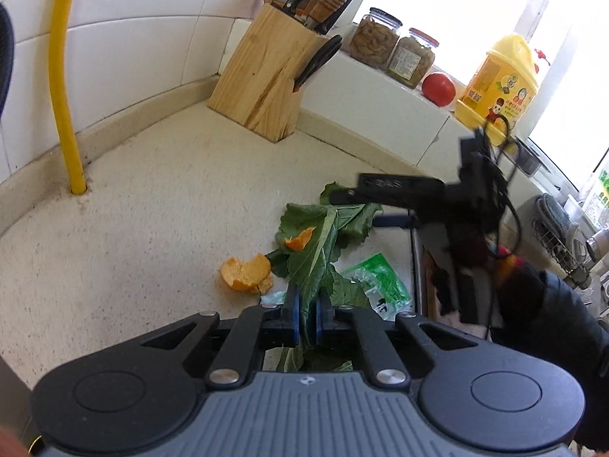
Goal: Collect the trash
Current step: 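Grasp the leafy green stalk with the right gripper while the left gripper holds its leaf, then lift both held green leaves up off the counter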
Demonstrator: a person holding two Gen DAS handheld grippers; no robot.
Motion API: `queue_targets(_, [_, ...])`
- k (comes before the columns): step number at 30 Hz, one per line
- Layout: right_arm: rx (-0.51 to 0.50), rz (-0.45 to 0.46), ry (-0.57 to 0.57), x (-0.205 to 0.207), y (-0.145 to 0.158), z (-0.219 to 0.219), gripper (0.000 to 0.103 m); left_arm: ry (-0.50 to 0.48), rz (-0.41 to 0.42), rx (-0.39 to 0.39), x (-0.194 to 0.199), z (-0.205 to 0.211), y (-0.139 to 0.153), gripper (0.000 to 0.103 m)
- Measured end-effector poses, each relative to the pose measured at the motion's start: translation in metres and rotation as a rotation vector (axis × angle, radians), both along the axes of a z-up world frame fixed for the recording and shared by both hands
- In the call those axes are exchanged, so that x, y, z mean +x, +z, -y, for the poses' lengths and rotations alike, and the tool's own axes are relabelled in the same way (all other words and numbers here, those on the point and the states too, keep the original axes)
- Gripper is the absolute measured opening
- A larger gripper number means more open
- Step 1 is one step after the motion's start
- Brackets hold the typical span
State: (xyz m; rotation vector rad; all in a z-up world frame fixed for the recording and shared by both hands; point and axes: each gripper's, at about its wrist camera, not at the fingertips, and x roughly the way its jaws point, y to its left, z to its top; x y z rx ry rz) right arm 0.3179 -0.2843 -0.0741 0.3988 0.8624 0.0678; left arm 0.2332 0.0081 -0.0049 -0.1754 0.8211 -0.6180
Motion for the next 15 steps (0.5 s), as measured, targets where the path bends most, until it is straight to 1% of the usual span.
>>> queue_targets(1, [-0.011, 0.01, 0.017, 0.004, 0.0, -0.005, 0.084, 0.003, -0.006, -0.002, 0.0, -0.001, -0.002, 0.007])
queue_targets(2, [-0.019, 0.013, 0.039, 0.008, 0.0, -0.009, 0.065, 0.007, -0.014, -0.003, 0.0, -0.001, -0.003, 0.007])
queue_targets(3, [-0.032, 0.014, 0.054, 0.011, -0.001, -0.013, 0.044, 0.011, -0.017, -0.002, 0.0, -0.001, -0.004, 0.007])
queue_targets(5, [0.004, 0.0, 0.076, 0.014, -0.003, -0.012, 0.027, 0.016, -0.024, 0.0, -0.001, -0.001, -0.006, 0.007])
queue_targets(7, [0.059, 0.001, 0.096, 0.01, -0.002, -0.008, 0.025, 0.013, -0.028, -0.003, -0.002, -0.001, -0.006, 0.007])
queue_targets(9, [0.066, 0.012, 0.105, 0.002, 0.002, -0.004, 0.021, 0.015, -0.028, -0.001, -0.003, -0.001, -0.006, 0.007])
queue_targets(10, [0.088, 0.022, 0.107, -0.003, 0.004, 0.0, 0.02, 0.015, -0.03, -0.001, -0.002, -0.002, -0.006, 0.007])
queue_targets(13, [0.219, 0.08, 0.107, -0.018, 0.017, 0.013, 0.018, 0.02, -0.035, -0.005, -0.001, -0.003, -0.005, 0.007])
queue_targets(15, [0.247, 0.127, 0.097, -0.028, 0.031, 0.018, 0.018, 0.022, -0.027, -0.007, -0.001, -0.003, -0.003, 0.007])
